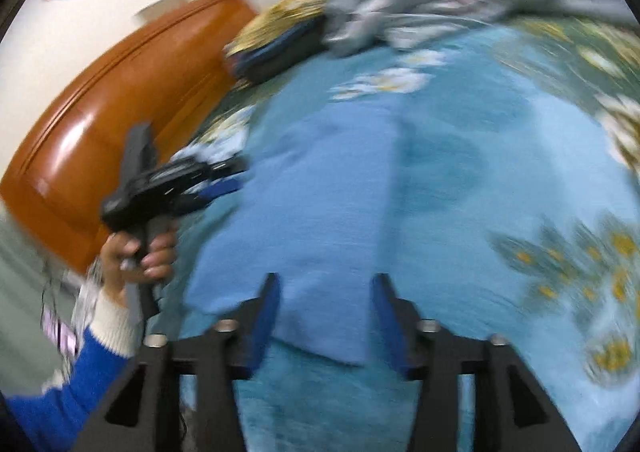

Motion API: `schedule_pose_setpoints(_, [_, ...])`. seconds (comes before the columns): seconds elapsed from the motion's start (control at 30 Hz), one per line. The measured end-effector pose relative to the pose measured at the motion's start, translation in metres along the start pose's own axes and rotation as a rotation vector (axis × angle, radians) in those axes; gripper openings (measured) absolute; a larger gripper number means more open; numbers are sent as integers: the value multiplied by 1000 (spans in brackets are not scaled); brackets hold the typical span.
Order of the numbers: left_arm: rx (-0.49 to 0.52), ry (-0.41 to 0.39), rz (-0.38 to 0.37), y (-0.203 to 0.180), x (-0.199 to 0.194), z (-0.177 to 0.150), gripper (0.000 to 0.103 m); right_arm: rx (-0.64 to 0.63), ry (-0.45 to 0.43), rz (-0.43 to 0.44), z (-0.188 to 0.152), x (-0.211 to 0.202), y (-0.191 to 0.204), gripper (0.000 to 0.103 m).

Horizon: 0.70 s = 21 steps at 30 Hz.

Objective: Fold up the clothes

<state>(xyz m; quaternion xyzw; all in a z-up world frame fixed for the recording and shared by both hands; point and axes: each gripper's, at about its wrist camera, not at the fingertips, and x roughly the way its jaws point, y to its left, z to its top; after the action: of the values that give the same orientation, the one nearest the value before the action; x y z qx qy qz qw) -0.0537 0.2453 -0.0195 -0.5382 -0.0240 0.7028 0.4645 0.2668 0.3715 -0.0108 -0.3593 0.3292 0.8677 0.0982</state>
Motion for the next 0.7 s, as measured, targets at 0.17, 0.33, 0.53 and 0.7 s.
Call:
schedule_pose_setpoints(0.17, [26,62,-2,-10,22,-2,59,96,51,41,-14,8,-16,60])
schedule_pose_setpoints(0.33, [23,82,-34,-16,26,-3,58,73,76,80,-18,24,2,61])
schedule_pose_setpoints(0.53, [-16,68,-49,-13,27,-7,43,111,64,118,-17,31,1,59])
schedule_pose_setpoints(0.7, [-49,32,-41,-15,24,-12,24,162,77,129,-14,30,-11,17])
